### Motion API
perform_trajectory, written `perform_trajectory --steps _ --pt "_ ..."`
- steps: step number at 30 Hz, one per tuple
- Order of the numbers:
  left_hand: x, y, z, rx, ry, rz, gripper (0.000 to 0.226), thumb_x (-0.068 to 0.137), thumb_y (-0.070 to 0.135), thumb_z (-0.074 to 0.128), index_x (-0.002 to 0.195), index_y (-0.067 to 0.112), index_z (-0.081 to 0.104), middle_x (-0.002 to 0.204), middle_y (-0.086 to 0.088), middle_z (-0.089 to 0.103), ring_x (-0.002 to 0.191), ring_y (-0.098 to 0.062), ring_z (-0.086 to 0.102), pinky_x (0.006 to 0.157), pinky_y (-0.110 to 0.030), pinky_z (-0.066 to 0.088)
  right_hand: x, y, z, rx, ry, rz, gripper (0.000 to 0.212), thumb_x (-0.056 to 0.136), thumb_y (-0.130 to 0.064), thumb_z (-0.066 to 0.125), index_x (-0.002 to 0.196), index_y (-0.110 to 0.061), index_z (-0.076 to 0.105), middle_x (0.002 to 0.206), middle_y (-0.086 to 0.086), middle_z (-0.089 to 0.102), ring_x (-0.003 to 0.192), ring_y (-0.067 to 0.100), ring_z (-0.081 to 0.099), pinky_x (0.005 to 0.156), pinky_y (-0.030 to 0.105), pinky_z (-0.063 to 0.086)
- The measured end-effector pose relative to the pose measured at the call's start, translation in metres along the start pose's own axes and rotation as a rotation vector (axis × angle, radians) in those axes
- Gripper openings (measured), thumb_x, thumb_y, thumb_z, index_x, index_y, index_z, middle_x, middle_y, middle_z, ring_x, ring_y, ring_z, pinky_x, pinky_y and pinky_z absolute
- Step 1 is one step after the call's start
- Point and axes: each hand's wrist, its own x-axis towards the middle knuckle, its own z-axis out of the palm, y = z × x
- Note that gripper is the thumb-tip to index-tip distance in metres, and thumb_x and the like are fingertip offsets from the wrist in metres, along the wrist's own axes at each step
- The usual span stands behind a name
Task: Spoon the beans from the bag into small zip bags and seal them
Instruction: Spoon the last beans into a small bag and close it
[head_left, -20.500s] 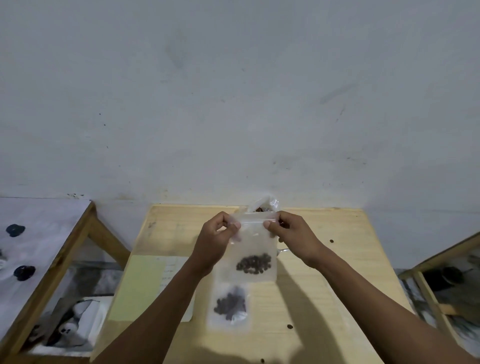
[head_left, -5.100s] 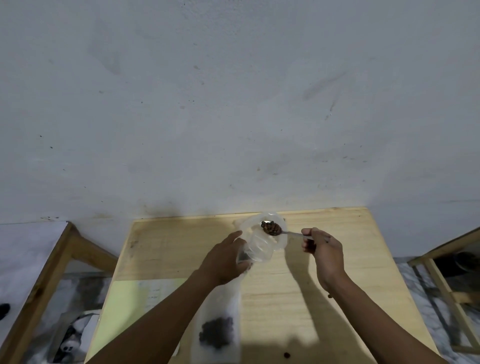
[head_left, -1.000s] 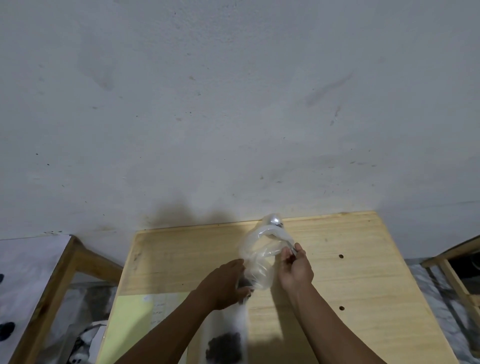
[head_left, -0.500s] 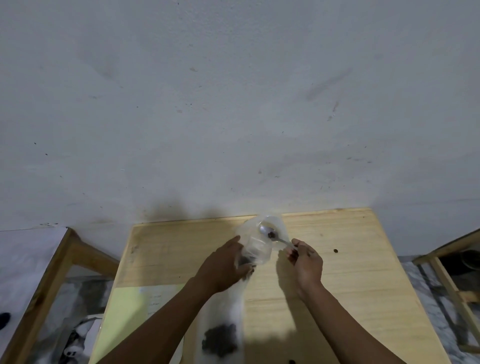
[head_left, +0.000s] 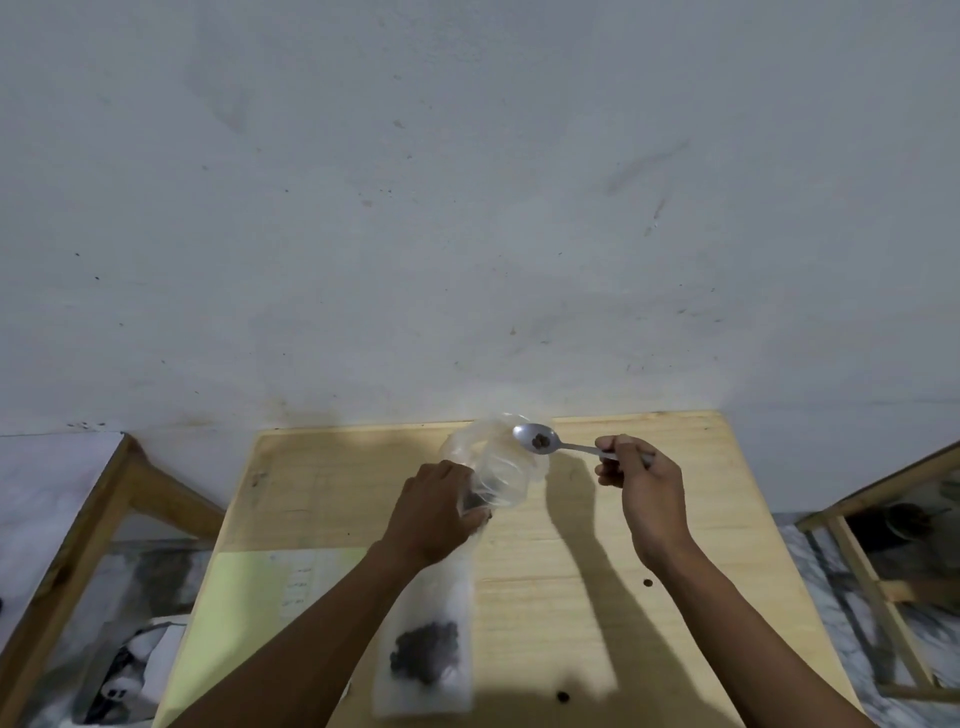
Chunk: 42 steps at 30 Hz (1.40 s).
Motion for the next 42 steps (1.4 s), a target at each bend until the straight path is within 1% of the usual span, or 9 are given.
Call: perform_trajectory --steps 5,8,13,15,21,26,32,37,42 --pt "-0.007 0.004 0.000 -0.006 0.012 -0.043 0.043 0.083 0.051 0.060 0.113 0.020 0.056 0.107 0.001 0.061 0.096 -0.022 0.055 0.079 -0.033 0.043 -0.022 -0.019 0.002 -0.144 -0.128 -0.149 0.027 0.101 -0.015 0.046 0.088 -0.009 0.070 0.082 -0.004 0.069 0.066 0.013 0.059 0.071 0.024 0.049" --pt "-0.010 0.008 -0.001 -0.032 0.023 -0.042 0.043 0.083 0.053 0.059 0.111 0.021 0.056 0.103 0.001 0.063 0.091 -0.022 0.058 0.079 -0.038 0.050 -0.036 -0.015 0.005 -0.304 -0.230 -0.313 0.025 0.102 -0.017 0.047 0.090 -0.023 0.069 0.094 -0.003 0.067 0.076 0.007 0.063 0.071 0.015 0.046" --pt "-0.022 0.013 -0.001 -0.063 0.046 -0.049 0.040 0.084 0.049 0.063 0.111 0.019 0.057 0.102 0.001 0.064 0.087 -0.019 0.058 0.079 -0.035 0.050 -0.047 -0.009 0.001 -0.501 -0.312 -0.517 0.024 0.101 -0.013 0.050 0.101 -0.029 0.068 0.098 -0.008 0.063 0.087 0.006 0.061 0.079 0.015 0.045" --pt "-0.028 0.013 0.000 -0.096 0.043 -0.060 0.039 0.085 0.046 0.064 0.112 0.018 0.058 0.100 0.001 0.065 0.084 -0.016 0.058 0.078 -0.032 0.050 -0.049 -0.011 -0.003 -0.375 -0.240 -0.461 0.018 0.099 -0.011 0.052 0.101 -0.022 0.067 0.094 -0.004 0.066 0.081 0.008 0.064 0.074 0.017 0.049" --pt "-0.050 0.012 0.005 -0.239 0.082 -0.180 0.044 0.085 0.045 0.068 0.119 0.019 0.058 0.111 0.005 0.063 0.094 -0.011 0.056 0.086 -0.025 0.045 -0.033 0.013 -0.029 0.164 0.079 0.004 0.013 0.099 -0.012 0.055 0.096 -0.004 0.064 0.079 0.011 0.060 0.066 0.020 0.058 0.068 0.028 0.054" --pt "-0.065 0.010 0.006 -0.329 0.099 -0.202 0.048 0.084 0.048 0.069 0.121 0.020 0.057 0.113 0.006 0.061 0.095 -0.007 0.052 0.085 -0.022 0.040 -0.033 0.072 -0.040 0.076 0.092 0.239 0.017 0.098 -0.009 0.054 0.095 0.004 0.065 0.075 0.014 0.058 0.064 0.021 0.056 0.066 0.030 0.052" --pt "-0.070 0.008 0.001 -0.331 0.153 -0.254 0.049 0.081 0.052 0.070 0.117 0.020 0.058 0.106 0.007 0.060 0.092 -0.011 0.055 0.080 -0.024 0.044 -0.030 0.092 -0.030 -0.022 0.033 0.341 0.020 0.098 -0.012 0.055 0.093 0.004 0.066 0.077 0.014 0.061 0.065 0.019 0.056 0.065 0.028 0.050" --pt "-0.068 0.006 -0.005 -0.330 0.173 -0.257 0.047 0.080 0.048 0.072 0.115 0.019 0.060 0.104 0.007 0.061 0.092 -0.012 0.056 0.080 -0.025 0.043 -0.027 0.090 -0.020 0.089 0.011 0.445 0.018 0.099 -0.013 0.054 0.091 0.001 0.060 0.069 0.015 0.055 0.054 0.019 0.052 0.047 0.021 0.049" --pt "-0.066 0.006 -0.008 -0.310 0.181 -0.261 0.048 0.080 0.051 0.071 0.115 0.020 0.059 0.103 0.008 0.061 0.091 -0.012 0.056 0.080 -0.028 0.047 -0.018 0.089 -0.014 0.214 0.055 0.567 0.020 0.098 -0.014 0.058 0.113 -0.001 0.055 0.076 0.022 0.058 0.053 0.023 0.055 0.045 0.022 0.051"
